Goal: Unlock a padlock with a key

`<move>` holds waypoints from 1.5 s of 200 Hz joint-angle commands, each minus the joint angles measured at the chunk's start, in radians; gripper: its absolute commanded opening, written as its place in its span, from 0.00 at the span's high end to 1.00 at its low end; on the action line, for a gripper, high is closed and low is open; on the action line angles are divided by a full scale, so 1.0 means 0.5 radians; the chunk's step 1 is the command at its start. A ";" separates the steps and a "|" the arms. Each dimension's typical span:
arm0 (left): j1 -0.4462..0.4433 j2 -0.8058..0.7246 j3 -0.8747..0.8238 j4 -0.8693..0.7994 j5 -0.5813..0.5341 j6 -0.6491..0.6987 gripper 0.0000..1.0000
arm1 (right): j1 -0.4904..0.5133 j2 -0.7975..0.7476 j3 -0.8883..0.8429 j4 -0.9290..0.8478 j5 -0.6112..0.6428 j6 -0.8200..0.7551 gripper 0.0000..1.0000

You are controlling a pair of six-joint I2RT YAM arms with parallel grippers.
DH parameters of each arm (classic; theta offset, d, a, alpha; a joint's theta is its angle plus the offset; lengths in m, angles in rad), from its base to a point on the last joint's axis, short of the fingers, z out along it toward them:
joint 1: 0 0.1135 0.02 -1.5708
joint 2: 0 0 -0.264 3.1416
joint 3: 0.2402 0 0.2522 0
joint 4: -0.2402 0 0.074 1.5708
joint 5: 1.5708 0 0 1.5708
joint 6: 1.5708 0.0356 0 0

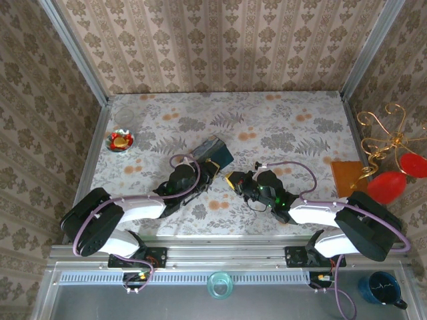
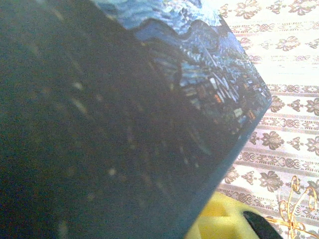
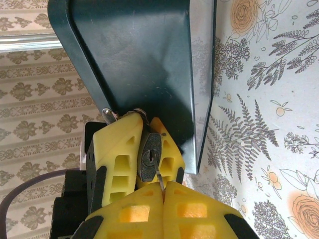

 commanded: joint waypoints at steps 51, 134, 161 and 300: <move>0.015 -0.067 0.020 0.176 0.087 0.057 0.98 | 0.001 0.039 0.052 0.103 -0.070 -0.036 1.00; 0.010 -0.066 0.009 0.332 0.130 0.052 0.99 | -0.224 0.173 0.020 0.250 -0.288 -0.084 1.00; 0.000 -0.059 0.041 0.353 0.138 0.053 0.99 | -0.261 0.286 0.089 0.399 -0.425 -0.083 1.00; -0.012 0.037 0.099 0.393 0.125 0.030 1.00 | -0.118 0.356 0.107 0.486 -0.389 -0.008 1.00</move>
